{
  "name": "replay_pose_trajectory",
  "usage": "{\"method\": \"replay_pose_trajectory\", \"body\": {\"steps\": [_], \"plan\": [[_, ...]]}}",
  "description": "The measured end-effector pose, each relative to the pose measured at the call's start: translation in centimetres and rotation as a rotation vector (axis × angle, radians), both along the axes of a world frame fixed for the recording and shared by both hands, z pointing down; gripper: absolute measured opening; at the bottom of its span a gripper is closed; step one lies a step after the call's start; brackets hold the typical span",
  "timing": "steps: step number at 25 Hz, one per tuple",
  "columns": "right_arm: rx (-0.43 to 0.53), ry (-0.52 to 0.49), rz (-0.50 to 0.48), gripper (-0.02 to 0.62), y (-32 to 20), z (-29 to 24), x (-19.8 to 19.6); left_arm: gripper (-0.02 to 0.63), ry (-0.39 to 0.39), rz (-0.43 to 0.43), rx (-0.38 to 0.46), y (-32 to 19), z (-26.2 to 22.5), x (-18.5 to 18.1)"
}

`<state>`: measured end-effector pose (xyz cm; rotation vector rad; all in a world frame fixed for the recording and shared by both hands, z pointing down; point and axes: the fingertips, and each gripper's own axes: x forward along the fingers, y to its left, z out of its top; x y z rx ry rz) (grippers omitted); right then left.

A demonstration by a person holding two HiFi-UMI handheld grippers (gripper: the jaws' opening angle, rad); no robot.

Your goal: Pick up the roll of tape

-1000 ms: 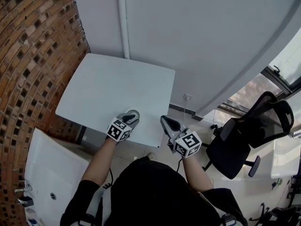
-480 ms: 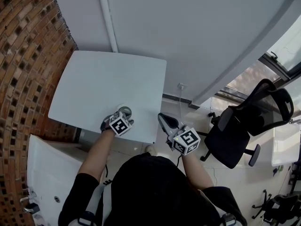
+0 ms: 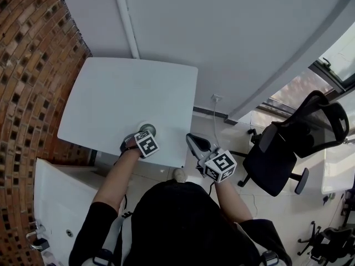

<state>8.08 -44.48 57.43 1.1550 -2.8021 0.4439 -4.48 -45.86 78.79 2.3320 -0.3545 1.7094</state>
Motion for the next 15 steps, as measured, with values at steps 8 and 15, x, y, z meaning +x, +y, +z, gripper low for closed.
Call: {"method": "replay_pose_trajectory", "body": {"steps": [8,15], "plan": [[-0.023,0.006,0.055,0.005,0.5,0.9,1.9,0.139,-0.172,0.094,0.024,0.1,1.8,-0.6],[-0.012,0.011,0.056,0.005,0.7,0.6,2.1,0.120,-0.182,0.104,0.003,0.2,1.9,-0.6]]}}
